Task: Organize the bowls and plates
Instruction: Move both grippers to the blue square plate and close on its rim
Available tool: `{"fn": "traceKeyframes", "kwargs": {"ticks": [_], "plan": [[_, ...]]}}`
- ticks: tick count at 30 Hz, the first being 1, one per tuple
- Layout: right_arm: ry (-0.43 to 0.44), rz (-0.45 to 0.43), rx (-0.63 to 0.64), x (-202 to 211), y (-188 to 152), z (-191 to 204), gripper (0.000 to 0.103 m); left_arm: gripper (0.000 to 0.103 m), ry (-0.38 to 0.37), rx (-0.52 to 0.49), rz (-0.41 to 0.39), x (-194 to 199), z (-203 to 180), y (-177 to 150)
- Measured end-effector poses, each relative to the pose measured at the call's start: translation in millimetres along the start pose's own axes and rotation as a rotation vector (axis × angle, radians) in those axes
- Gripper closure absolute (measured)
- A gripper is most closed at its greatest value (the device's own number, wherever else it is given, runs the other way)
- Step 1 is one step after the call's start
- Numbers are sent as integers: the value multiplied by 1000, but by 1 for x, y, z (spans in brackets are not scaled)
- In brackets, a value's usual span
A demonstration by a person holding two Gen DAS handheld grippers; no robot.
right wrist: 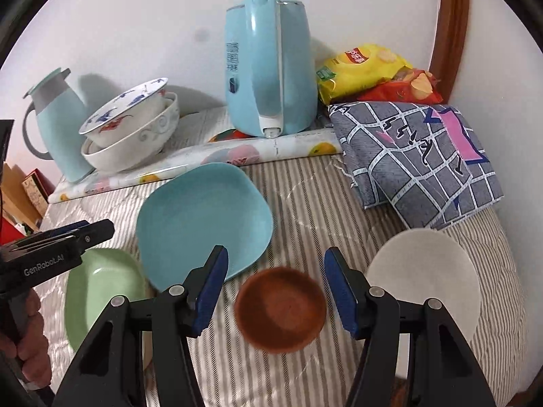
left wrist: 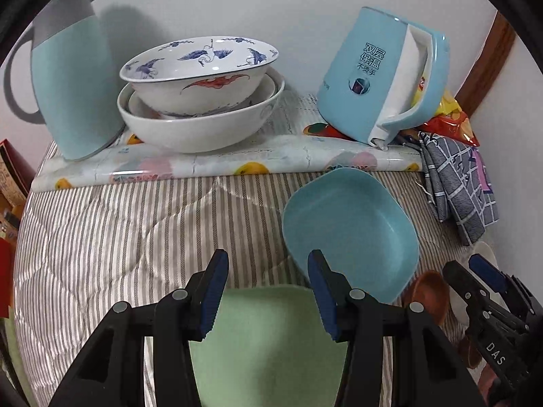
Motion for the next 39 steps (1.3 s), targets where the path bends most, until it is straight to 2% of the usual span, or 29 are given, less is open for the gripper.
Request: {"fn": "traceKeyframes", "kwargs": {"ticks": [6,15,17,19,21,23,27,28,33,39], "plan": [[13,12,-5,-20,10,-5,44,57,16,6,26,-17,-2,9],[6,52,31,-51,14,5,45,57,-2,3,61,-41,-16,17],[-3,64,36,-58,13,5,48,57,-2,-2,69,-46,-19,17],[-1,82,36,-65,12,5,54,57,2,-17,78,-51,-24,17],[0,98,42,-72,12,6,56,57,14,-26,87,-57,-28,16],[-13,106,47,-78,12,6,59,59,18,-26,93,-62,-30,16],[-11,132,66,-89,10,9,80,77,-2,-15,111,-72,-34,16],[-11,139,68,-91,9,9,86,85,-3,-16,108,-74,-34,16],[-41,109,48,-91,10,3,90,92,-16,15,70,-72,-34,20],[-37,71,20,-74,16,-6,93,92,-30,6,28,-55,-42,28]]}}
Point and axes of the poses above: each gripper's, at about its wrist camera, not at the fingertips, and x roughly against the way its jaws point, z to its left, y to its top, the point moved 6 cm from there along -x, roughly the way its jaws point, and after that the axes turned 9 degrees about y, right-handed, at the moved point
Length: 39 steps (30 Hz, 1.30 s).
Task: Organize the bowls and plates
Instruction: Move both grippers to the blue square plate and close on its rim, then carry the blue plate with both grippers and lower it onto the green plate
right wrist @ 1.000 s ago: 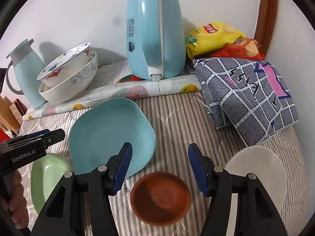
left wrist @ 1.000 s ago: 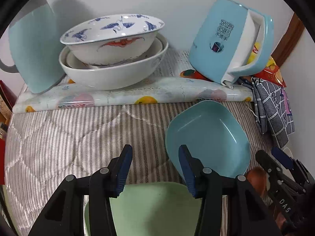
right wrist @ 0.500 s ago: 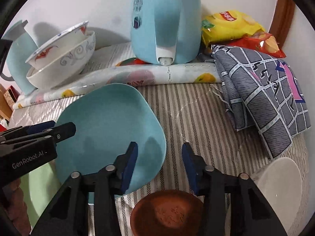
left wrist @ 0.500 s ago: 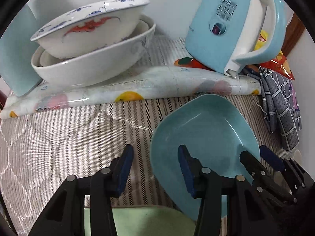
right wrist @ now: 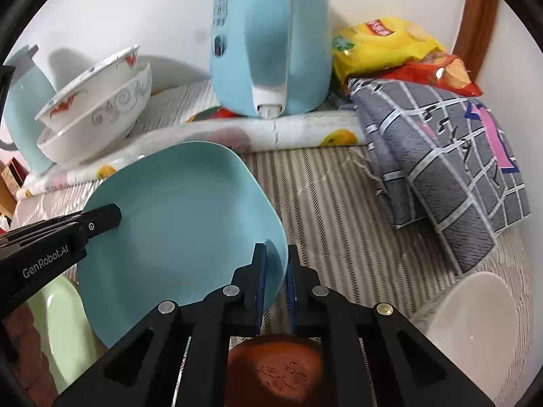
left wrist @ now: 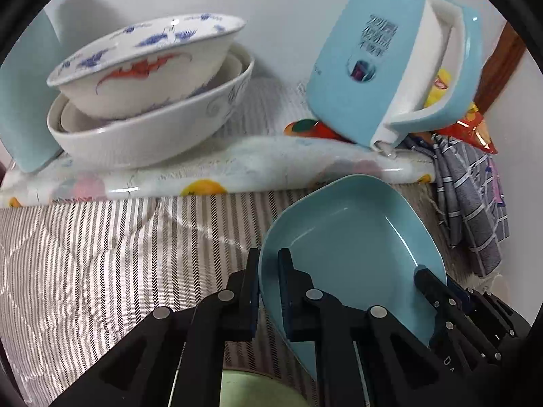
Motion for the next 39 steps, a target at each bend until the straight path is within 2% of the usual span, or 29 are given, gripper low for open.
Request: {"fn": "traceKeyframes", "kwargs": {"ticks": [9,26,39], "plan": [[7,-60,-16,44,-1,-5,93,93,-20,-7,-50,38,-8,0],[47,-106,-58,102,-38,20,93,92,-16,-22,-88,104,15,-38],[38,-112,-85,129,-78,47,93,92,-31,-37,-91,122,36,-72]]}}
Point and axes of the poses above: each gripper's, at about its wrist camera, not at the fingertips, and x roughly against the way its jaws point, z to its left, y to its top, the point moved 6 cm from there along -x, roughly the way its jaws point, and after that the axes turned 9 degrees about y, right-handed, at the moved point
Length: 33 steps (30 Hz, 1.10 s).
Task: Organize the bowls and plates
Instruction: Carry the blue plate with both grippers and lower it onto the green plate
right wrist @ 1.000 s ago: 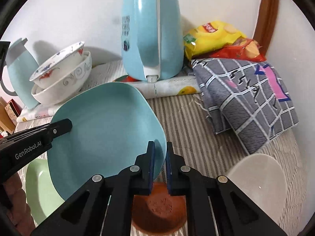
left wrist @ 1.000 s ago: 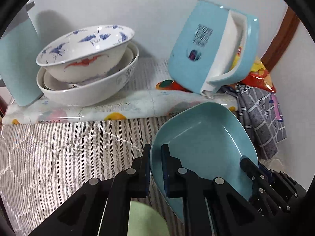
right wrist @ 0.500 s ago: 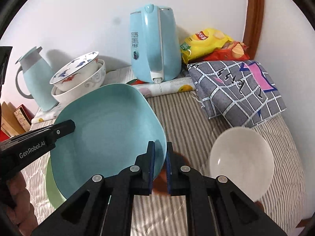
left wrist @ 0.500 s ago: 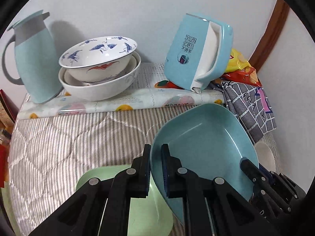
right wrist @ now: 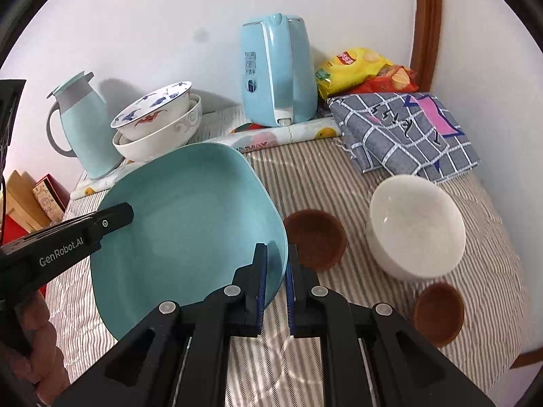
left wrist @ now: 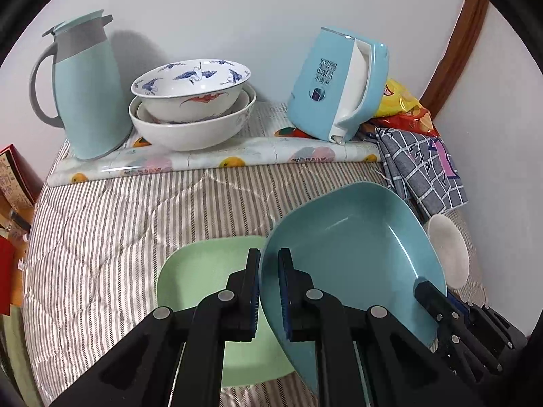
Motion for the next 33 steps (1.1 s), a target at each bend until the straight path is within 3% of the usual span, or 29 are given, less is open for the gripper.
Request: {"fn": "traceKeyframes", "kwargs": {"ticks": [18,33], "plan": [[5,61,-32,-37,-35,44,93,92,11,3,63,-33,57,-26],[-38,83,-20,-58,-41,58,92,92,-16,-3,55,-53,71,-21]]}}
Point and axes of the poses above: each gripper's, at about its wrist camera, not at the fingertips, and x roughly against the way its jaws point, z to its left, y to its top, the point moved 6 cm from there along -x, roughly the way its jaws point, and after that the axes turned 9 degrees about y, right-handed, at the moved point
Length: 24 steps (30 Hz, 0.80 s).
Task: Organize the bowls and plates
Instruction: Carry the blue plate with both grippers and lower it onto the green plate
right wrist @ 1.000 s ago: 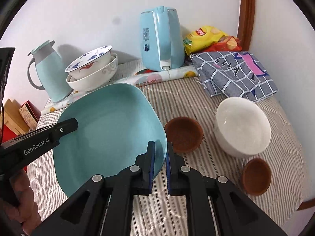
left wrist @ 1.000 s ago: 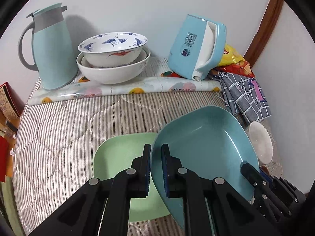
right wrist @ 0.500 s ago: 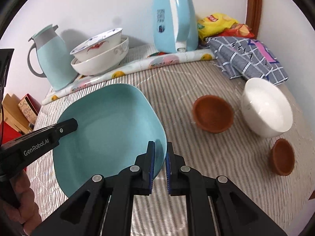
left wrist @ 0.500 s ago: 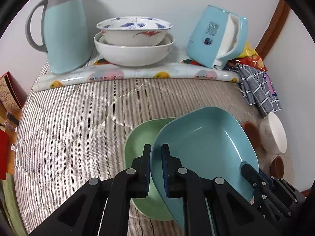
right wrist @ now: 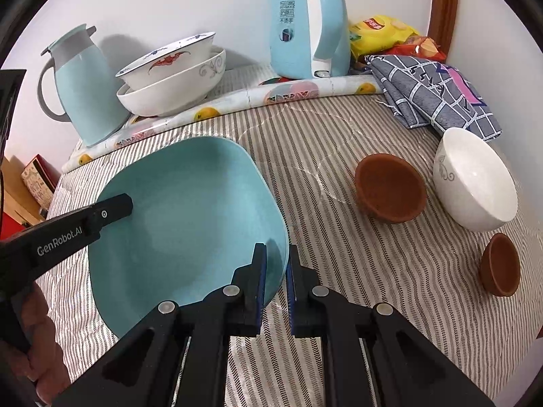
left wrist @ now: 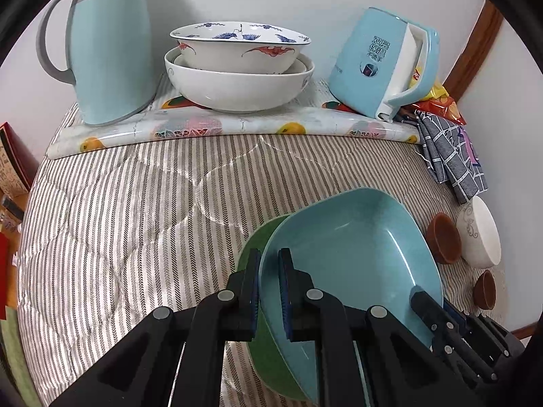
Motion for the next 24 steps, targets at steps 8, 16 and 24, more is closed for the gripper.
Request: {"fn": "traceKeyframes", "kwargs": {"ticks": [8,16,24], "plan": [[-8,4,7,-6,-6,8,91,92,-9,-11,-3,-4,6,1],[-16,19,13,-6,-10,10,88,92,10,-34,-12,0,4,-1],[10,31,28,-5,-15,13,82,76,52,-56,-9,7,4,-5]]}}
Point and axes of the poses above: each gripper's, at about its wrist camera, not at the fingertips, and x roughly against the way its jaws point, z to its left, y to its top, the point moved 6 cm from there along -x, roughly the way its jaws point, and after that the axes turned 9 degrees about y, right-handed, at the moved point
